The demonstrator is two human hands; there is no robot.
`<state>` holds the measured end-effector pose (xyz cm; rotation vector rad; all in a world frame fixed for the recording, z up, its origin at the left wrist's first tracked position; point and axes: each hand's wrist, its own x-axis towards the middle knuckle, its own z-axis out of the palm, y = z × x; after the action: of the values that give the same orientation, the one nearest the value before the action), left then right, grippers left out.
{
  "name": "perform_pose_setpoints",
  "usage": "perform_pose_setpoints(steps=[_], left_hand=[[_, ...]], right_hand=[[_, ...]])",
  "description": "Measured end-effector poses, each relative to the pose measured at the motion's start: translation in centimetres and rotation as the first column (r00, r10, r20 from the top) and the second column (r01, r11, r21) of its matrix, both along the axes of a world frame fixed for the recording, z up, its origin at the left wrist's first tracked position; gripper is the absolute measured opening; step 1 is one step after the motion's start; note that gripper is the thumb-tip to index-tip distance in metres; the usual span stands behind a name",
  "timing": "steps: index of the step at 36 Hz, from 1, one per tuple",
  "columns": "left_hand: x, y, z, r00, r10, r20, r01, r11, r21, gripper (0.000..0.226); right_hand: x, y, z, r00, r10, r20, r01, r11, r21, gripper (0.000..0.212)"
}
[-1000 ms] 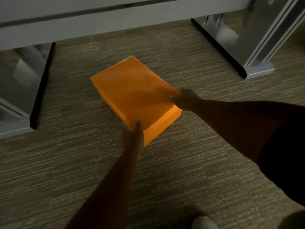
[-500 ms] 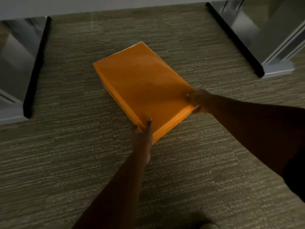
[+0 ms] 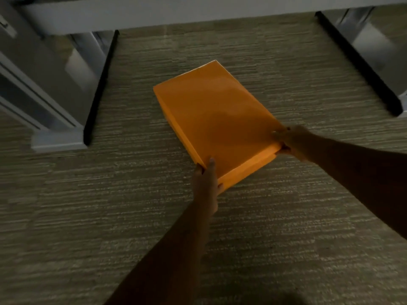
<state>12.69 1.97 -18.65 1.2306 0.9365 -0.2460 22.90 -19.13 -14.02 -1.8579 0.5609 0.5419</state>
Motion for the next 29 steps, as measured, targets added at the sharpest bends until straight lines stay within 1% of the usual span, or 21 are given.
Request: perform_pose_setpoints(steps=[6,9,12,16,20,23,26,27,29], left_hand=[[-1.7,4.1,0.0,0.994,0.085,0.073,-0.094,0.988,0.122,0.042],[-3.3,6.3,0.0,0.984,0.131,0.12,-0.151,0.973,0.173,0.029],[-4.8,8.8,0.2,0.979,0.165,0.116,-0.183,0.969,0.166,0.043],[-6.9,12.4,0.3,0.965,0.235,0.12,-0.248,0.962,0.111,0.045],[-8.5,15.7,0.3,0.952,0.281,0.121,-0.298,0.941,0.158,0.047],[-9.5,18.1,0.3,0.946,0.301,0.12,-0.32,0.927,0.195,0.05],[-10.3,20.2,0.1,0.956,0.272,0.112,-0.293,0.923,0.251,0.049],[-10.6,20.8,0.1,0.96,0.26,0.106,-0.279,0.924,0.262,0.049],[-11.0,21.6,0.1,0.968,0.241,0.076,-0.253,0.929,0.27,0.048]], right_hand=[[-0.9,3.7,-0.4,0.996,0.094,-0.003,-0.093,0.995,0.032,0.048],[-1.8,5.9,-1.1,0.993,0.117,-0.011,-0.117,0.993,0.029,0.048],[-2.6,8.5,-1.4,0.987,0.158,-0.011,-0.157,0.987,0.025,0.045],[-3.9,12.1,-1.5,0.982,0.188,0.01,-0.189,0.982,0.029,0.041],[-5.3,15.6,-1.6,0.974,0.225,0.003,-0.225,0.973,0.044,0.038],[-6.7,18.0,-1.9,0.975,0.221,0.015,-0.221,0.972,0.074,0.036],[-8.2,19.9,-2.8,0.977,0.21,0.026,-0.211,0.974,0.087,0.021],[-8.6,20.4,-3.1,0.981,0.193,0.025,-0.195,0.977,0.092,0.022],[-9.1,21.1,-3.6,0.985,0.169,0.031,-0.171,0.981,0.093,0.033]])
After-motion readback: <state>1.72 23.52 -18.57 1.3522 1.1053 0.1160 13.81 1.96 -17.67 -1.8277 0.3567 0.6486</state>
